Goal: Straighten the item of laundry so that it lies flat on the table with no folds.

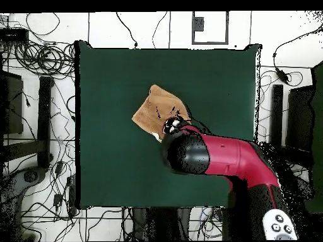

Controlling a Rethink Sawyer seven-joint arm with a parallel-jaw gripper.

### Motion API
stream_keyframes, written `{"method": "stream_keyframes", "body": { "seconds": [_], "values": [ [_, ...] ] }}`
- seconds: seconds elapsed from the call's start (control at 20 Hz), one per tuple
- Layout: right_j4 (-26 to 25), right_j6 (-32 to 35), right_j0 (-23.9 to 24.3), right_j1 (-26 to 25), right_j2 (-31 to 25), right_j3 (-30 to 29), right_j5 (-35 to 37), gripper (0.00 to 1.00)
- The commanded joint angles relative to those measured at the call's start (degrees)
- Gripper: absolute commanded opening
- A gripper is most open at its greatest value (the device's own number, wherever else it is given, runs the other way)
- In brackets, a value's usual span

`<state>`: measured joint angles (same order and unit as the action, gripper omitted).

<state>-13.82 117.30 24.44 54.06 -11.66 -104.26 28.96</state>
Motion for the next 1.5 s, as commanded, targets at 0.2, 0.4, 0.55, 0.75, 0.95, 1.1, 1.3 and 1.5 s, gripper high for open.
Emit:
{"method": "stream_keyframes", "body": {
  "seconds": [0.2,0.4,0.55,0.75,0.95,1.1,1.3,1.5],
  "values": [
    [4.24,4.80,2.35,-8.40,-1.18,3.30,4.40,0.00],
    [4.86,4.43,3.15,-12.31,-1.10,8.34,8.05,0.00],
    [4.85,3.38,3.80,-14.99,-1.36,12.50,9.69,0.00],
    [3.88,0.04,5.43,-18.13,-2.68,17.52,10.29,0.00],
    [3.13,-2.97,6.44,-20.81,-4.11,23.42,12.14,0.00],
    [2.68,-4.93,6.65,-22.25,-4.97,27.53,15.01,0.00],
    [1.59,-7.70,6.68,-24.64,-5.77,33.35,18.61,0.00],
    [0.77,-9.20,6.77,-25.81,-5.93,36.45,20.09,0.00]
  ]
}}
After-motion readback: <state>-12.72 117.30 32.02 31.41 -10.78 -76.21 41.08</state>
